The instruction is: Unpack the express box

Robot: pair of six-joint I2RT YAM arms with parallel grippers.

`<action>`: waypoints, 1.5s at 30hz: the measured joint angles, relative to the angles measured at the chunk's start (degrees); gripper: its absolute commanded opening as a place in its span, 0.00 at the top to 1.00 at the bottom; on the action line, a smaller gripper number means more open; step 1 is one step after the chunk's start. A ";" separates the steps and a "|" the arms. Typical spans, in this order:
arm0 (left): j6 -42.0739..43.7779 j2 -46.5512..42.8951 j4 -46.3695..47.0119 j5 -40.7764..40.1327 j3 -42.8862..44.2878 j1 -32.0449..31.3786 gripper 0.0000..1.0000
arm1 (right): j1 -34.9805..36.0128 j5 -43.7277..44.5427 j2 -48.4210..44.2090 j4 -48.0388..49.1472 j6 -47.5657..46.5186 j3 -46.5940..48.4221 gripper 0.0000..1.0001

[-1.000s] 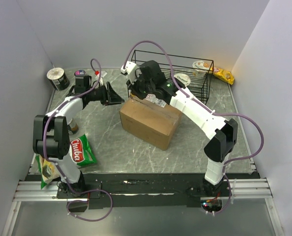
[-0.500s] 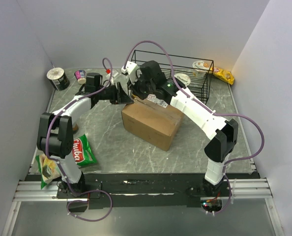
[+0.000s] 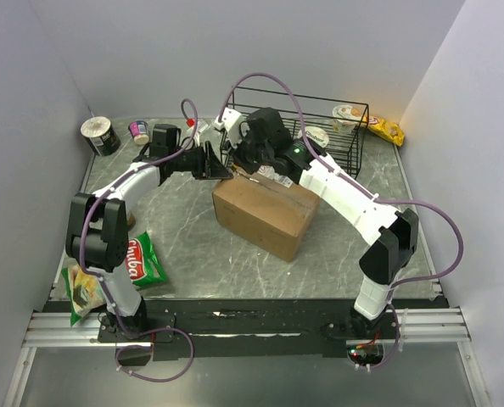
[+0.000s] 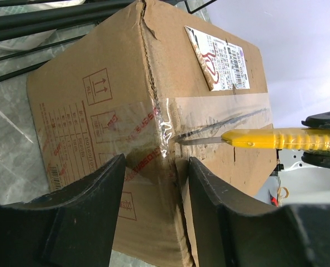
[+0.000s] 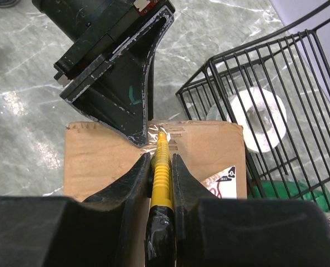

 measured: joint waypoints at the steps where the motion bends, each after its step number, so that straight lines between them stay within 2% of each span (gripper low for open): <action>1: -0.02 0.04 0.07 0.00 0.04 -0.09 0.48 | -0.07 0.00 -0.20 0.00 -0.11 -0.24 1.00; 11: -0.02 0.13 0.17 -0.15 0.09 -0.37 0.50 | -0.57 -0.46 -2.10 1.73 -0.37 -3.15 1.00; 18: -0.02 0.57 0.02 -0.02 0.63 -1.05 0.50 | -0.57 -0.04 -6.47 6.23 -1.05 -10.19 1.00; 31: -0.02 1.68 -1.42 0.52 2.14 -1.25 0.52 | -0.44 0.24 -10.05 10.45 -4.48 -15.96 1.00; 45: -0.02 2.38 -2.27 1.16 2.99 -1.20 0.52 | -0.42 2.12 -12.28 8.41 -4.70 -17.66 1.00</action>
